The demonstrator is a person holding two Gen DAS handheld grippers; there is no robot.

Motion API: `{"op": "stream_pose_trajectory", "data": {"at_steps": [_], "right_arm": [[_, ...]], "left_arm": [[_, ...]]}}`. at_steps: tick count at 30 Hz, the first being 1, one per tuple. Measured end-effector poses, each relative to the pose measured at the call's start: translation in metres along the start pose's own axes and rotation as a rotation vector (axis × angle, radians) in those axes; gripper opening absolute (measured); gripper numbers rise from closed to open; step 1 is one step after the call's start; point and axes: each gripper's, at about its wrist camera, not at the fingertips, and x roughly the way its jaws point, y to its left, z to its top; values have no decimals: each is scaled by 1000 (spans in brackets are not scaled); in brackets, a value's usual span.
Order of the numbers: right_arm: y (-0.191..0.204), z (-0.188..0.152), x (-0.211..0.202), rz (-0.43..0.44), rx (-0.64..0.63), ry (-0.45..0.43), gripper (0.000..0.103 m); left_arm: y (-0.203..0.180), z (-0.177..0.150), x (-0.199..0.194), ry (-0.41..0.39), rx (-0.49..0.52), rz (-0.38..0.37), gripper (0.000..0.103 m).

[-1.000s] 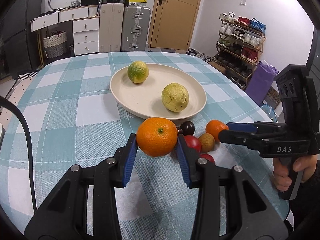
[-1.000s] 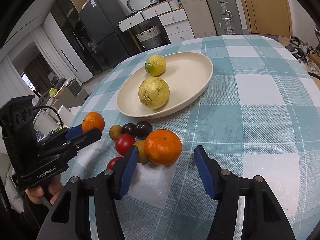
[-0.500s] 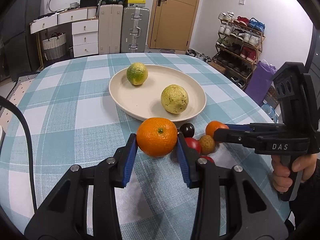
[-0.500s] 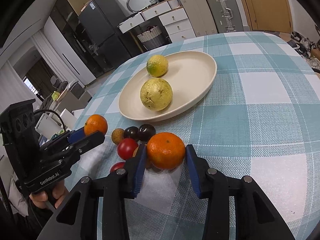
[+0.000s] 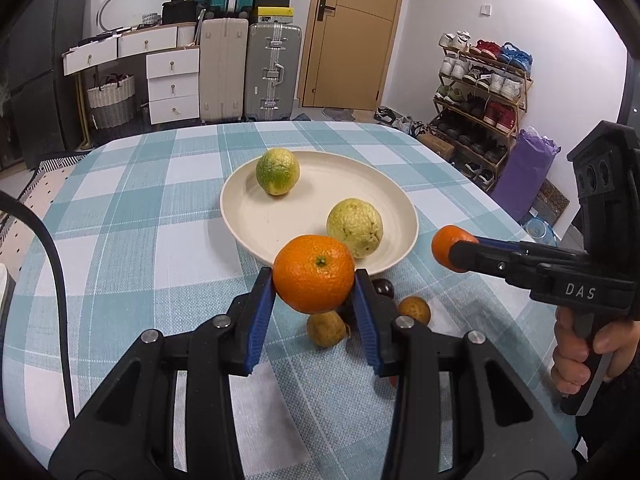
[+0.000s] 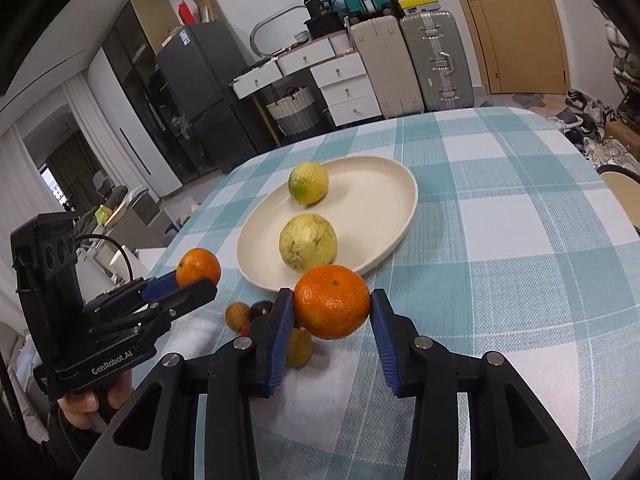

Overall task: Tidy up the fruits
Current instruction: 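Carry both tangerines over the plate and open both tools to release them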

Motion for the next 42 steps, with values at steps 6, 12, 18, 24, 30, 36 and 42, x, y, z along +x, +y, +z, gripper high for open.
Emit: {"op": "stream_pose_trajectory", "data": {"at_steps": [6, 12, 18, 24, 30, 36, 42], "right_arm": [[0, 11, 2, -10, 20, -22, 39], [0, 22, 5, -21, 43, -47, 39], [-4, 32, 12, -33, 65, -58, 39], [-10, 38, 20, -46, 84, -59, 39], [-15, 40, 31, -56, 94, -46, 39], [-15, 41, 42, -72, 91, -28, 39], [-14, 42, 50, -85, 79, -20, 39]], "left_arm": [[2, 9, 6, -7, -5, 8, 36], [7, 20, 14, -12, -18, 20, 36], [15, 29, 25, -13, -35, 28, 36], [19, 35, 38, -7, -32, 30, 36], [20, 38, 52, 3, -28, 38, 36], [23, 39, 67, 25, -38, 38, 36], [23, 38, 73, 33, -30, 42, 36]]}}
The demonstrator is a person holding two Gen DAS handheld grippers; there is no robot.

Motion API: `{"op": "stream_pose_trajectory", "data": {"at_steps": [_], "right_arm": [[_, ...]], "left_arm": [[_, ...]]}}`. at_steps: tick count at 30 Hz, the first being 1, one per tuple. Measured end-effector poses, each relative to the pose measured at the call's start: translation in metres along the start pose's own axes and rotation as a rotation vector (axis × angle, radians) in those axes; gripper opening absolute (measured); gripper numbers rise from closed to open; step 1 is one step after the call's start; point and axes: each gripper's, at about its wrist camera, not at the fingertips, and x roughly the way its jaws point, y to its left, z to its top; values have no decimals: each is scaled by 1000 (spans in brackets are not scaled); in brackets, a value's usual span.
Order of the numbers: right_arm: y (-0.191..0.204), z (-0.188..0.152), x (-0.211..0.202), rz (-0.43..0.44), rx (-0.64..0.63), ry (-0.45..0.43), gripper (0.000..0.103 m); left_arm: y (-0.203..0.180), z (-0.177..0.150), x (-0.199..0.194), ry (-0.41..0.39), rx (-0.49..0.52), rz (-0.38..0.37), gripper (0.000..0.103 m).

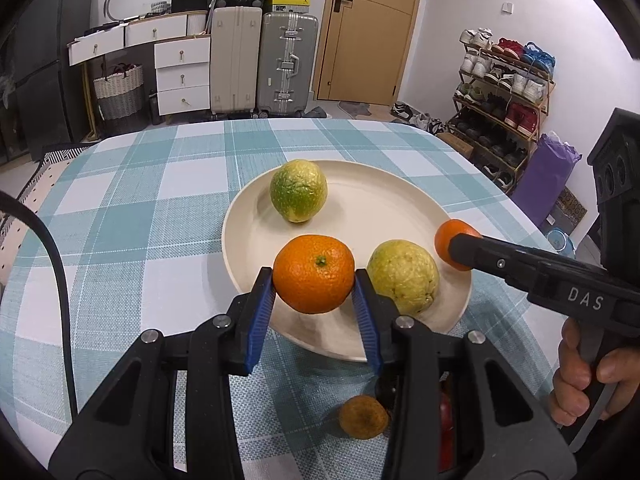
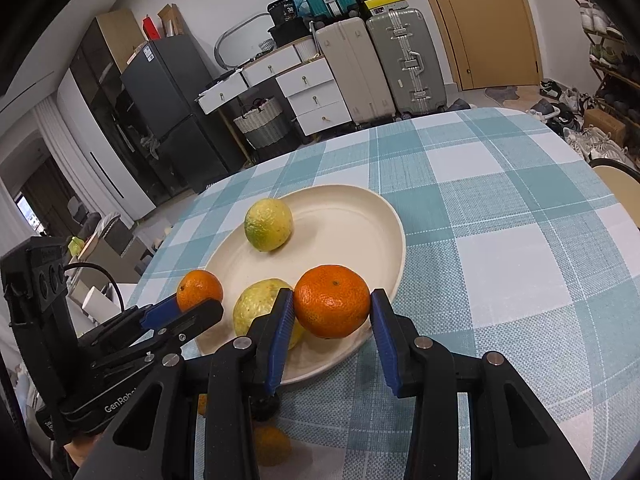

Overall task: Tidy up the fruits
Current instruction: 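Carry both tangerines over the plate and open both tools to release them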

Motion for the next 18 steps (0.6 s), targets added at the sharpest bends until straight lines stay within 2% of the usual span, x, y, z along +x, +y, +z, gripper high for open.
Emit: {"op": "stream_pose_trajectory", "data": {"at_steps": [18], "right_arm": [[7, 0, 12, 1, -4, 14, 40]], "left_arm": [[1, -1, 0, 0, 8, 6, 36]]}}
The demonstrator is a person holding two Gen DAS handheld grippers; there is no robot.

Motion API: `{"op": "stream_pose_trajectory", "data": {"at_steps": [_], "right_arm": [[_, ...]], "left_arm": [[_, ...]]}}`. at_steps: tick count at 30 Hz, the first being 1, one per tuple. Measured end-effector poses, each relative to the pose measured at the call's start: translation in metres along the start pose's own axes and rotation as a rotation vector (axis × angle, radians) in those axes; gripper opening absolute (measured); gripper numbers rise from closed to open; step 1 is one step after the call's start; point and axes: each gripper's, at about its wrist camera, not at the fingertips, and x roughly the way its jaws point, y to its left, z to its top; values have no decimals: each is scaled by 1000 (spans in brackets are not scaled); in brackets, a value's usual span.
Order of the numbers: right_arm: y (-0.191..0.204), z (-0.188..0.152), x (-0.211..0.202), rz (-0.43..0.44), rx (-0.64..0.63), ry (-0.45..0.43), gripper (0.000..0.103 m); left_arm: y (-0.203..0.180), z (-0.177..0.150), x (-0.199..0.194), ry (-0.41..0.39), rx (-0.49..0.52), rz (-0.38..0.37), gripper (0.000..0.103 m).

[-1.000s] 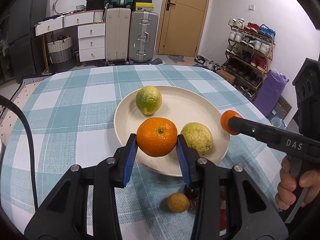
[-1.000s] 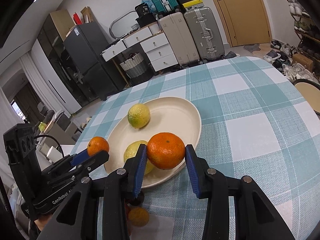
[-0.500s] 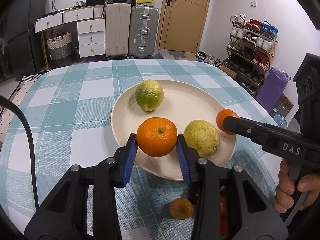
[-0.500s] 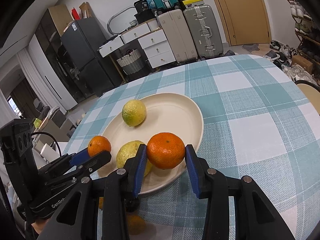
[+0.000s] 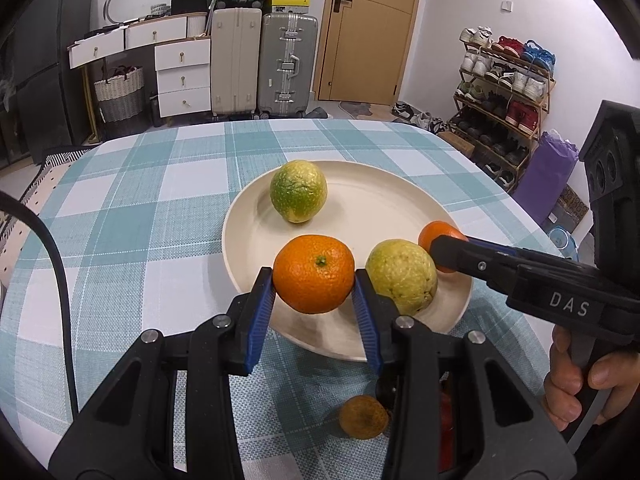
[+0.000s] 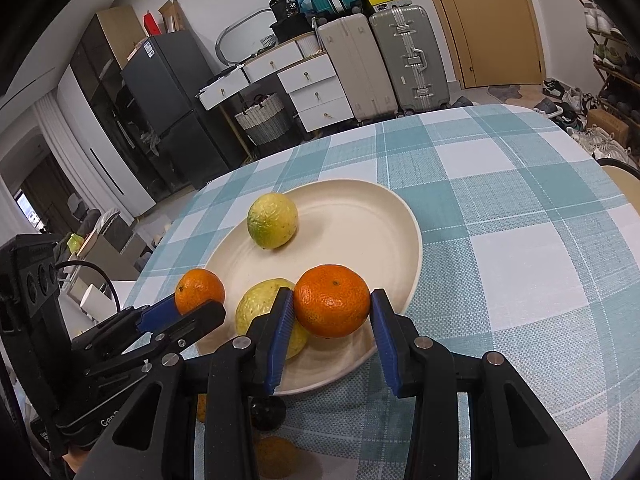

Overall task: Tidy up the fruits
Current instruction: 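Carry both tangerines over the plate and open both tools to release them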

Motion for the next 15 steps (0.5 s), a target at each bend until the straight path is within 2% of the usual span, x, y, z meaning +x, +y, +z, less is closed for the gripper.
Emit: {"op": "stream_pose_trajectory", "data": {"at_steps": [7, 10, 15], "right_arm": [[-1, 2, 0, -11, 2, 3, 41], [1, 1, -5, -8, -14, -14, 51], [1, 0, -15, -22, -28, -28, 52]], "left_arm": [[-1, 0, -2, 1, -5, 2, 36], [-1, 0, -3, -8, -5, 6, 37], [-1, -3, -6, -7, -1, 5, 37]]}}
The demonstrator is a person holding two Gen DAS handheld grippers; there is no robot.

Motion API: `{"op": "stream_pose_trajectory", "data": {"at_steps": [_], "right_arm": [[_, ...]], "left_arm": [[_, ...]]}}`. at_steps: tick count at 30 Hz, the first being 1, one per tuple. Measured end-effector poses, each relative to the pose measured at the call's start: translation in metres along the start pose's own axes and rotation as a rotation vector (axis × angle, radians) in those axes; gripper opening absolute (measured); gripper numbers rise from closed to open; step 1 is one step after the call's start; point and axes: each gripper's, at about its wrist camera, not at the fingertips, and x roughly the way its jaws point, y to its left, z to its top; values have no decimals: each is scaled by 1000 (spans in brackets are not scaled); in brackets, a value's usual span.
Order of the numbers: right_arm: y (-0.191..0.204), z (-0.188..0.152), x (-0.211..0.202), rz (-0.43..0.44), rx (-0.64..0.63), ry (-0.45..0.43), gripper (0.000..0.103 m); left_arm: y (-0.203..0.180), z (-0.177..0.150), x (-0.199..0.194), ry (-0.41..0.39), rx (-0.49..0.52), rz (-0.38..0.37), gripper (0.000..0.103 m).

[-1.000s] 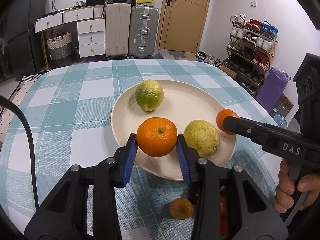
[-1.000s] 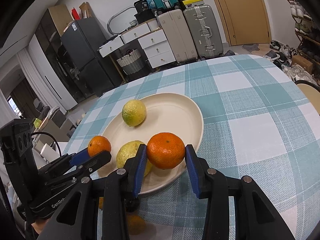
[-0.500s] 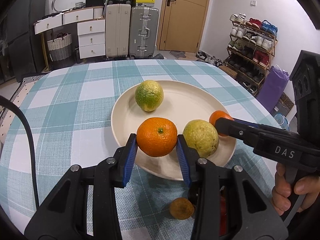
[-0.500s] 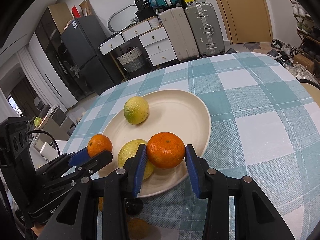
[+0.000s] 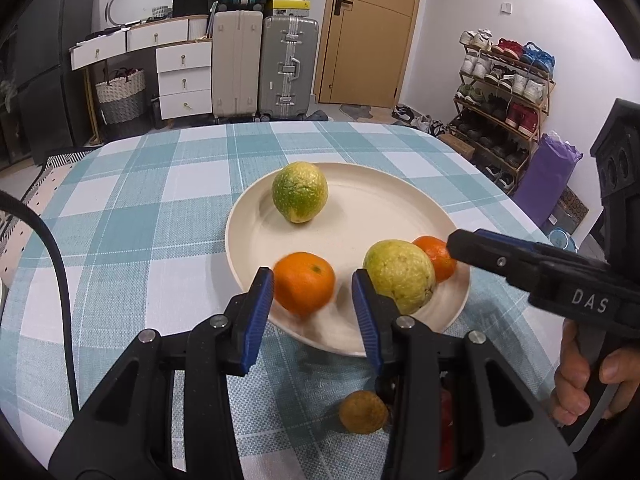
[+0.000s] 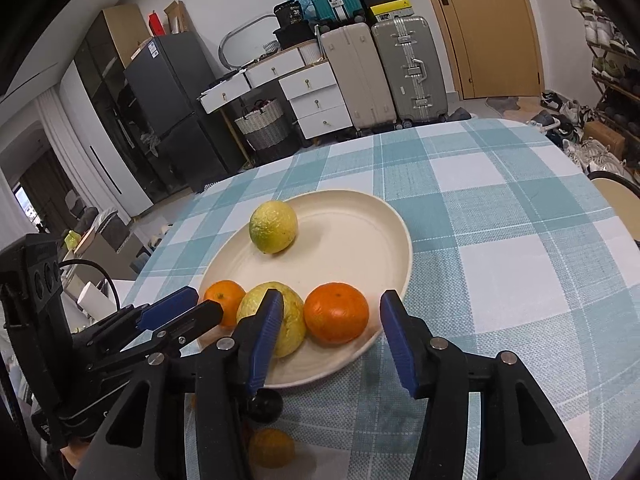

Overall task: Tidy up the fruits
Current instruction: 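Carry both tangerines over the plate and open both tools to release them, then withdraw both open tools from the plate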

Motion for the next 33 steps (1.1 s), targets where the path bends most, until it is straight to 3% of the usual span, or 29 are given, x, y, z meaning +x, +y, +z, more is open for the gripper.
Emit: {"op": "stream_pose_trajectory", "data": {"at_steps": [3, 7, 8, 12, 14, 21, 33], "right_arm": [[-3, -2, -8, -15, 0, -5, 61], [-5, -7, -19, -17, -17, -12, 76], [-5, -8, -22, -18, -19, -12, 84], [-4, -13, -33, -20, -43, -14, 93], [-1, -16, -38, -14, -64, -10, 100], [6, -28, -48, -7, -114, 2, 103], [10, -49, -59, -56, -166, 39, 103]], "left_arm": [[2, -3, -3, 10, -7, 1, 47], [5, -9, -18, -5, -15, 9, 73], [6, -10, -22, -9, -17, 14, 81], [9, -17, -42, -22, -35, 32, 87], [9, -21, -54, -33, -41, 37, 103], [6, -37, -88, -85, -32, 70, 103], [-14, -61, -96, -25, -6, 48, 102]]}}
